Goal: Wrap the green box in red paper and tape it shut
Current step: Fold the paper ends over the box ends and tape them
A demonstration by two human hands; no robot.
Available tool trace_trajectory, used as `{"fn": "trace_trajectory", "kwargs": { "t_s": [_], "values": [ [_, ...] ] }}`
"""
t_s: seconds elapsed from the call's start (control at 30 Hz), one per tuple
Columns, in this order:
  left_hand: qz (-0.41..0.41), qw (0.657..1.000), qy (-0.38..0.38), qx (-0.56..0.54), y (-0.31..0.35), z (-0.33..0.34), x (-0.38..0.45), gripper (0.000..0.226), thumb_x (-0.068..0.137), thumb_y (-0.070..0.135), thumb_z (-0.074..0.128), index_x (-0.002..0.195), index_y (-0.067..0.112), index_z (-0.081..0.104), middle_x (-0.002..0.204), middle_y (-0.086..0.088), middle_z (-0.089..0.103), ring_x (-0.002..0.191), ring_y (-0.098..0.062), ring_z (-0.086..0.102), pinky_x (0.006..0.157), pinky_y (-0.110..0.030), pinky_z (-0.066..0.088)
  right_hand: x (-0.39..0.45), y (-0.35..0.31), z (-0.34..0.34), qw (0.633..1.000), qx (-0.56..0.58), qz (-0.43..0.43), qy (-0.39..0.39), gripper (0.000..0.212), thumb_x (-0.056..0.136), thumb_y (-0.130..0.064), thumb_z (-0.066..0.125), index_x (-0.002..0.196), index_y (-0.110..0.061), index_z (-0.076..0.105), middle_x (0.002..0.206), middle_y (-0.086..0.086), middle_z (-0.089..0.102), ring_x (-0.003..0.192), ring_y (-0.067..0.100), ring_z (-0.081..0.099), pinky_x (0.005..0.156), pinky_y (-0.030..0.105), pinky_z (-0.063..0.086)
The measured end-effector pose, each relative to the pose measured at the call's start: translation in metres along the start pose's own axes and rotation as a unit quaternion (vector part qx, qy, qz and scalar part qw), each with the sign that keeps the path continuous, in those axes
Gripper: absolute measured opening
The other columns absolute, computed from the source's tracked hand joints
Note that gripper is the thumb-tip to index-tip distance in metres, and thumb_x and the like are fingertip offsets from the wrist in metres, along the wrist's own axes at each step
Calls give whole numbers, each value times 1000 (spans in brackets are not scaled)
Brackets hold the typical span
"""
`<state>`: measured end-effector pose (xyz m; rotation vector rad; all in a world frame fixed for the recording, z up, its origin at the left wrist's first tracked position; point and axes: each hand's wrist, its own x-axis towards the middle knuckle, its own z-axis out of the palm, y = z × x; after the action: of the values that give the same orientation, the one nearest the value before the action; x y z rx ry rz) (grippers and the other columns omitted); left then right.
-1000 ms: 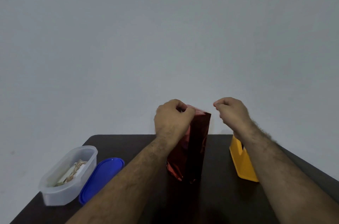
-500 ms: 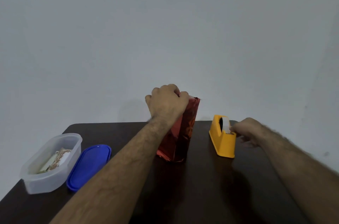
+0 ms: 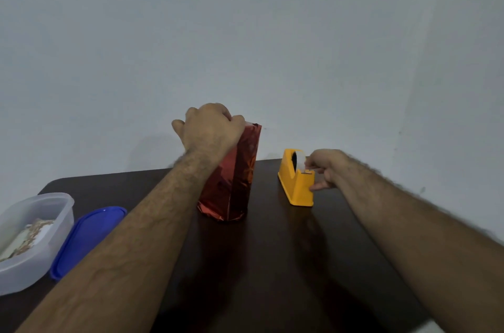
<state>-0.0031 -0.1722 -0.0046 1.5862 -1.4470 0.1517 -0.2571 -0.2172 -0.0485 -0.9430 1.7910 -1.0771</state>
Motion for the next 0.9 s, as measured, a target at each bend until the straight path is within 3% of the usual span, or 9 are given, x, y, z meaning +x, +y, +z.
{"fn": "trace_trajectory", "kwargs": {
  "t_s": [0.07,0.13,0.2,0.27,0.4,0.57,0.7,0.77,0.9],
  "values": [
    [-6,1000,0,-8,-1,0,0,30,89,48,54,94,30,76,95,13,68,99,-17,45,94,-48,28,-3,6,4,999,41,-3,5,49,98,1,64,145,-2,53,161,12,43,150,41,38,92,74,54],
    [-9,1000,1,-12,-1,2,-2,30,88,48,53,94,30,76,96,11,70,100,-19,47,93,-49,29,-3,11,6,994,105,-6,-3,43,94,3,66,136,-1,54,160,15,42,150,45,36,95,82,45],
    [-14,1000,3,-14,-1,3,-2,31,87,48,53,92,29,76,96,11,71,102,-21,51,92,-49,29,-2,15,9,987,158,-11,-5,38,89,3,68,125,-3,55,157,16,45,147,49,38,95,87,37],
    [-18,1000,4,-18,-1,3,-2,30,86,48,53,90,29,76,94,11,70,101,-21,51,93,-50,29,-4,19,11,981,193,-25,8,51,79,3,71,128,-2,58,149,18,51,139,52,44,94,87,37],
    [-22,999,4,-24,-2,3,-1,28,85,47,54,88,29,75,92,12,69,99,-20,47,94,-50,29,-13,36,16,971,232,-50,35,54,73,-1,72,126,-2,64,131,16,60,127,45,52,97,76,45],
    [-24,999,2,-25,-2,4,-1,27,85,46,54,87,29,75,92,12,69,100,-19,48,97,-51,31,-7,53,14,969,240,-49,37,52,76,1,74,127,2,62,135,15,58,132,42,55,99,68,51],
    [-25,999,-1,-30,-3,3,0,25,86,46,54,85,30,74,90,13,68,100,-19,48,99,-52,31,-9,61,11,971,231,-45,51,52,77,4,75,127,3,61,134,13,59,116,35,57,89,55,59],
    [-26,999,0,-30,-4,3,0,25,85,47,54,85,31,73,91,13,68,101,-19,49,99,-53,32,-9,66,13,970,231,-45,56,54,79,4,76,130,2,60,135,12,59,119,35,58,83,49,61],
    [-25,999,0,-40,-5,4,-1,25,84,48,53,82,31,72,87,13,69,102,-20,56,99,-53,34,-9,69,14,973,219,-48,55,50,86,3,77,133,3,58,127,11,55,114,32,58,84,48,63]
  ]
}}
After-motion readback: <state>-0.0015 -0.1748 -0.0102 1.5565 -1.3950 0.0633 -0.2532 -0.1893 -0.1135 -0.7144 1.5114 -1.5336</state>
